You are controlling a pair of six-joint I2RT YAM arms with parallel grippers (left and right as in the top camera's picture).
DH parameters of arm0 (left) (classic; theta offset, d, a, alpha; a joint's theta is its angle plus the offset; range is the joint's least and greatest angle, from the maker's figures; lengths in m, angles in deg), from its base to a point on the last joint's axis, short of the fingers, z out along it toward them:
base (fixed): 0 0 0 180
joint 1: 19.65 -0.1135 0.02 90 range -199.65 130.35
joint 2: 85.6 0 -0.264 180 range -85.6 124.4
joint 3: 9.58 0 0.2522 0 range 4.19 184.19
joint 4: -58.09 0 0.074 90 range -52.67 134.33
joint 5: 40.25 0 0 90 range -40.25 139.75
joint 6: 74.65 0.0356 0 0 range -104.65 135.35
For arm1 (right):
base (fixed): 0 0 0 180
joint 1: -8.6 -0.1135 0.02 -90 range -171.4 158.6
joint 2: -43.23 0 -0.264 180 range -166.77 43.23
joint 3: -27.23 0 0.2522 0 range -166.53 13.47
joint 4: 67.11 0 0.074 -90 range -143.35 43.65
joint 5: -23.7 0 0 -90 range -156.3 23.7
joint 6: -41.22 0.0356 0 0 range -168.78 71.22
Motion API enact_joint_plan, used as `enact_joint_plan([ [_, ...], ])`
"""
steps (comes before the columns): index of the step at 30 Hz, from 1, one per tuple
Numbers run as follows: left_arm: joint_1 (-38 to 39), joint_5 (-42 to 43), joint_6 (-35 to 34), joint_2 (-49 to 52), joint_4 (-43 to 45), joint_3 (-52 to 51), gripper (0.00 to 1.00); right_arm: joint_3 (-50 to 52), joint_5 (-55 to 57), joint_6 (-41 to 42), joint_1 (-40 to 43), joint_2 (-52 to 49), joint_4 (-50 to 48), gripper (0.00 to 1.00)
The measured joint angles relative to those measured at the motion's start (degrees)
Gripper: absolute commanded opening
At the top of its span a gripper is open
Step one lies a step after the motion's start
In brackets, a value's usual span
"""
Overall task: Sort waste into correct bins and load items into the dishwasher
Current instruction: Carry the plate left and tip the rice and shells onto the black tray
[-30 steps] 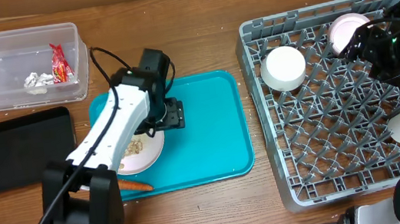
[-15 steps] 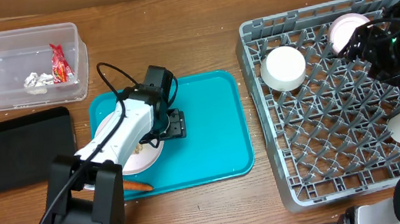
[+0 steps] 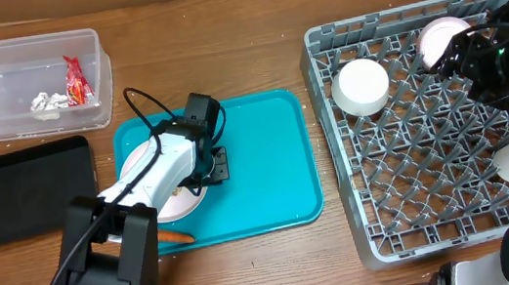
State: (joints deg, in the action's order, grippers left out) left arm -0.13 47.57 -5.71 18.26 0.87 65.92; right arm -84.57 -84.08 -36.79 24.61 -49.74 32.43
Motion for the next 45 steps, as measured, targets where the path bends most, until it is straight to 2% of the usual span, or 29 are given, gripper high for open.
enact_joint_plan([
  [2, 0.0, -0.57, 0.0, 0.0, 0.0, -0.02, 0.11, 0.0, 0.0, 0.0, 0.0, 0.0, 0.26, 0.81],
  [3, 0.0, -0.76, 0.02, 0.0, 0.07, -0.09, 0.04, 0.0, 0.02, -0.04, 0.0, 0.0, 0.37, 0.81],
  [14, 0.37, -4.61, 0.37, -0.63, -2.36, 0.39, 0.04, 0.0, 0.0, 0.0, 0.02, 0.0, 0.42, 0.81],
  [36, 0.37, -7.56, 0.37, -0.33, -31.47, 25.49, 0.04, 0.0, 0.0, -0.02, 0.0, 0.0, 0.37, 0.81],
  [41, -0.33, -9.46, 0.39, -0.33, -34.8, 29.05, 0.04, 0.0, 0.0, 0.0, 0.0, 0.0, 0.33, 0.81],
  [45, -3.67, -10.1, 0.39, -0.33, -36.15, 30.16, 0.04, 0.0, 0.02, 0.0, 0.0, 0.0, 0.35, 0.81],
])
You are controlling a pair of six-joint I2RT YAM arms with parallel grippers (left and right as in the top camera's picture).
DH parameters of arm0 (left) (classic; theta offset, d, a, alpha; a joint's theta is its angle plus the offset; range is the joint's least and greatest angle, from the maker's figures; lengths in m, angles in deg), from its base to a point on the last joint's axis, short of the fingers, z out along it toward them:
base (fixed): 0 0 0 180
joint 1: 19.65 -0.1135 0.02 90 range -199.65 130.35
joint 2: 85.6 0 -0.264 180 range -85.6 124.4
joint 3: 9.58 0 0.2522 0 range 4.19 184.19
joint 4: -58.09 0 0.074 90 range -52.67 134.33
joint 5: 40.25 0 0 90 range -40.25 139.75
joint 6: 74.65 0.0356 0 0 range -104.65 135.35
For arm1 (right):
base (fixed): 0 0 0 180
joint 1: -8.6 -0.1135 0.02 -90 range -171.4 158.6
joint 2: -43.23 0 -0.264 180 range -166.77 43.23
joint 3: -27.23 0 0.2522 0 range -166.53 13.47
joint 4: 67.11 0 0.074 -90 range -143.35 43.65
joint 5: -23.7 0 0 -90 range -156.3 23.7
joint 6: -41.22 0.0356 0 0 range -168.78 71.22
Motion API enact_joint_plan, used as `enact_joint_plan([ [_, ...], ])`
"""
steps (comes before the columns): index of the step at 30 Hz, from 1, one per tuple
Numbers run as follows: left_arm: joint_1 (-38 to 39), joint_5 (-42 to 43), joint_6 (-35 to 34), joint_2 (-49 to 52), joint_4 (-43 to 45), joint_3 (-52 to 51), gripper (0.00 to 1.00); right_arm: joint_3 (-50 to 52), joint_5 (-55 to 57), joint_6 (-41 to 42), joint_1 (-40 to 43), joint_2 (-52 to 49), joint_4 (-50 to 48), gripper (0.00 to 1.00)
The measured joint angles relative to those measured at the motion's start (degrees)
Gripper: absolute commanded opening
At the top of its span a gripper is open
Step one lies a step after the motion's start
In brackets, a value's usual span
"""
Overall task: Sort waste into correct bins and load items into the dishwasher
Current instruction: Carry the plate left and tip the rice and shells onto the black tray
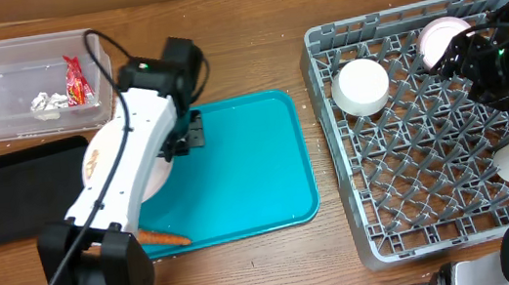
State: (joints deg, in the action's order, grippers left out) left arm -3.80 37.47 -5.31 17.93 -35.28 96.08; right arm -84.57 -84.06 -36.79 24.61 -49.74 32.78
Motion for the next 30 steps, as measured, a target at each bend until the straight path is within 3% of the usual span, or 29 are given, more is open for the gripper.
enact_joint_plan([
  [9, -14.43, 0.26, 4.7, 0.0, 1.57, 0.0, 0.04, 0.0, 0.0, -0.02, 0.0, 0.0, 0.0, 0.8],
  [13, -20.04, 4.04, 8.41, 0.0, 4.46, 0.02, 0.04, 0.0, -0.02, -0.02, 0.0, 0.0, 0.0, 0.8],
  [22, -34.14, 20.7, 16.94, 0.0, 7.1, 0.04, 0.04, 0.0, -0.02, -0.02, 0.02, 0.0, -0.04, 0.8],
  [30, -45.97, 40.35, 22.93, 0.0, 7.67, 0.04, 0.04, 0.0, -0.02, 0.0, 0.0, 0.0, -0.17, 0.8],
])
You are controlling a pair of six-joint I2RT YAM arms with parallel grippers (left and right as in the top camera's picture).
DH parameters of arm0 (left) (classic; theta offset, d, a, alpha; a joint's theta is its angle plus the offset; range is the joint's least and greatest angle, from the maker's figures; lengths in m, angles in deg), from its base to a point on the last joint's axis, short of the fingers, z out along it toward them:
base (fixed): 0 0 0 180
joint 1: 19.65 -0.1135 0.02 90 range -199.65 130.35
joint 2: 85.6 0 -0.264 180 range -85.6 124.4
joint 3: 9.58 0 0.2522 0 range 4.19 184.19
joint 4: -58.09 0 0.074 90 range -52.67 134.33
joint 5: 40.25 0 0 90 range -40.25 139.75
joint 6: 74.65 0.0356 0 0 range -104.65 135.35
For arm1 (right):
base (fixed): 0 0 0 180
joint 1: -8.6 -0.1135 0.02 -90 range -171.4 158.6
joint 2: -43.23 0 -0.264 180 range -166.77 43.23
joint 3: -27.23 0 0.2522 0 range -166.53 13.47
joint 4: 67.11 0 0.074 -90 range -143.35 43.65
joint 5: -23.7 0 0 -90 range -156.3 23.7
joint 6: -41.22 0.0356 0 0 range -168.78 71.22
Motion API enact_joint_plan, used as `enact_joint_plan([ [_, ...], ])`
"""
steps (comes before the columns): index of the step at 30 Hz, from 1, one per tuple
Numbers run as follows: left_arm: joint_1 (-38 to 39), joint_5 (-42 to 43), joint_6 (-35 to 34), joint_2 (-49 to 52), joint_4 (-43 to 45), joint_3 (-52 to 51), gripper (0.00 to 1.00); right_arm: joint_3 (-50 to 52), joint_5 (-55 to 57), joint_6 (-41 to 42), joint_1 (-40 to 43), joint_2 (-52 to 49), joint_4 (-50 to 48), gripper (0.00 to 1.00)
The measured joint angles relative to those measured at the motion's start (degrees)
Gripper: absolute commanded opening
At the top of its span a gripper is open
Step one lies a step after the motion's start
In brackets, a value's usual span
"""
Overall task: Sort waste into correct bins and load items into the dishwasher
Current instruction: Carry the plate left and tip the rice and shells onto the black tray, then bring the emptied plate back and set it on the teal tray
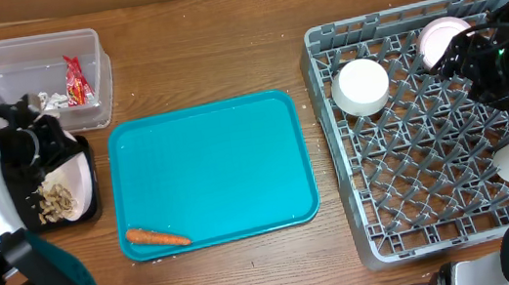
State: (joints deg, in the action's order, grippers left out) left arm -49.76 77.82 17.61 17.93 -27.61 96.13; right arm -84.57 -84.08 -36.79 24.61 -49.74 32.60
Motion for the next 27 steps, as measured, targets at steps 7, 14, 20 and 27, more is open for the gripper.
enact_joint_plan([
  [7, -9.7, 17.03, 3.54, 0.0, 0.17, 0.0, 0.04, 0.0, 0.66, -0.02, 0.0, 0.0, 0.02, 0.8],
  [14, -15.85, 31.74, 5.68, 0.0, -0.02, 0.0, 0.04, 0.0, 1.57, -0.02, 0.0, 0.0, 0.0, 0.8],
  [20, -16.76, 37.83, 5.9, 0.0, -0.07, 0.0, 0.04, 0.0, 2.86, -0.02, 0.0, 0.0, -0.02, 0.8],
  [27, -16.76, 38.86, 5.92, 0.0, -0.22, 0.0, 0.04, 0.0, 3.19, -0.07, 0.0, 0.0, -0.02, 0.8],
])
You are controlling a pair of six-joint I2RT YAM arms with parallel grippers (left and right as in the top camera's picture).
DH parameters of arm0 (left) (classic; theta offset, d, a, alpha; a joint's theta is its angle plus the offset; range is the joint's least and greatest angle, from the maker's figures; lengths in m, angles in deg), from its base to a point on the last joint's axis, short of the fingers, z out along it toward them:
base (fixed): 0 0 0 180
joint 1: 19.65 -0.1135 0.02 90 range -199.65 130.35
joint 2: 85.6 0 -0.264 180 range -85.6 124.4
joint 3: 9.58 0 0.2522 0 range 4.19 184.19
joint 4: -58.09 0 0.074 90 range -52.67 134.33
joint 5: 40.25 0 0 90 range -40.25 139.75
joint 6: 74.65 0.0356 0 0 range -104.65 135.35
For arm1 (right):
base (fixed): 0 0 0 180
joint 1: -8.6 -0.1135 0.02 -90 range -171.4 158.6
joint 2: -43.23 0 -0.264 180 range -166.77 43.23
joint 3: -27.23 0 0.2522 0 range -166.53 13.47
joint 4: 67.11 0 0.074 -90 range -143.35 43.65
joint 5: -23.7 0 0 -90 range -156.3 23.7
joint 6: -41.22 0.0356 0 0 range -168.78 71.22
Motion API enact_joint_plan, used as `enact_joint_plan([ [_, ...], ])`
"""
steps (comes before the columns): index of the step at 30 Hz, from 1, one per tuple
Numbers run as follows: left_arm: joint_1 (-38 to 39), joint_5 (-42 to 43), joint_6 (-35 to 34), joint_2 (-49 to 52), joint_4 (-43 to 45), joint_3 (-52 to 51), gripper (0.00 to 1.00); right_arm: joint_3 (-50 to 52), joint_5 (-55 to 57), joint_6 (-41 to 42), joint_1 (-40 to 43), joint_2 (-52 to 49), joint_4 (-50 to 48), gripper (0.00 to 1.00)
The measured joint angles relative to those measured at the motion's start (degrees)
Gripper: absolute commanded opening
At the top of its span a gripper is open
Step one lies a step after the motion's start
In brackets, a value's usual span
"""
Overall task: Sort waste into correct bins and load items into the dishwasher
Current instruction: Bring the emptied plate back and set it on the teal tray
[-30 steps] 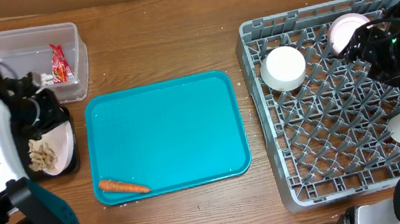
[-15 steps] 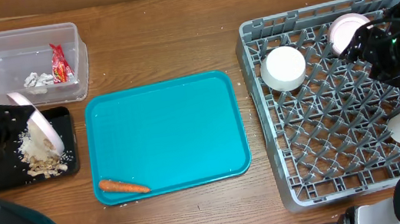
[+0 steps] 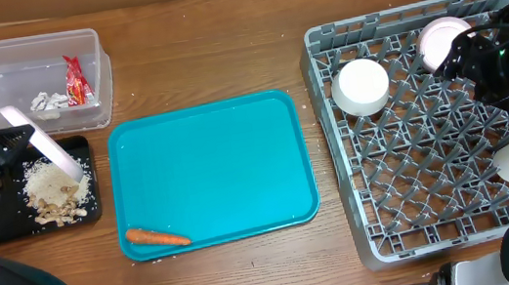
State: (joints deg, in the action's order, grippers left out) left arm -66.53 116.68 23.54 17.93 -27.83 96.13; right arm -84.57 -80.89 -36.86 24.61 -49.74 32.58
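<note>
My left gripper is at the far left, shut on a white plate [image 3: 45, 152] that is tipped steeply on edge over the black tray. A heap of rice and food scraps [image 3: 57, 192] lies in that tray under the plate. An orange carrot [image 3: 157, 238] rests at the front left of the teal tray [image 3: 228, 166]. My right gripper [image 3: 460, 54] hangs over the grey dish rack [image 3: 418, 190] next to a pink dish [image 3: 440, 37]; whether its fingers are open or shut does not show.
A clear bin at the back left holds a red wrapper [image 3: 76, 80] and crumpled paper [image 3: 47, 101]. In the rack stand a white bowl [image 3: 360, 86] and a white cup.
The plate was held nearly flat over the black tray with scraps on it. Now it is tipped on edge and the scraps lie in the tray. The right arm has not moved.
My left gripper was at the plate on the teal tray. Then the plate was off the teal tray's left side, leaving the carrot behind. Then it was over the black tray with scraps on it, and now it is tipped with the scraps in the tray.
</note>
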Motion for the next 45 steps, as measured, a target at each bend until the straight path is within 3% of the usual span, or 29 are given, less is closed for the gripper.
enact_joint_plan([
  [19, 0.04, -5.55, -0.98, 0.0, 0.61, 0.04, 0.04, 0.0, 0.02, 0.04, 0.0, 0.0, -0.31, 0.8],
  [30, 4.83, -7.23, -1.09, -0.02, -4.85, 0.07, 0.04, 0.0, 0.02, 0.02, 0.02, 0.0, -0.35, 0.81],
  [37, 19.43, -12.96, -0.55, -1.31, -6.71, 0.13, 0.04, 0.0, 0.02, 0.02, 0.02, 0.0, -0.37, 0.8],
  [41, 35.6, -22.34, -2.69, -1.49, -3.87, 0.22, 0.04, 0.0, 0.02, 0.02, 0.0, 0.0, -0.37, 0.8],
  [45, 53.31, -36.37, -10.27, -1.44, 2.95, 0.28, 0.1, 0.0, 0.02, 0.02, 0.0, 0.0, -0.31, 0.8],
])
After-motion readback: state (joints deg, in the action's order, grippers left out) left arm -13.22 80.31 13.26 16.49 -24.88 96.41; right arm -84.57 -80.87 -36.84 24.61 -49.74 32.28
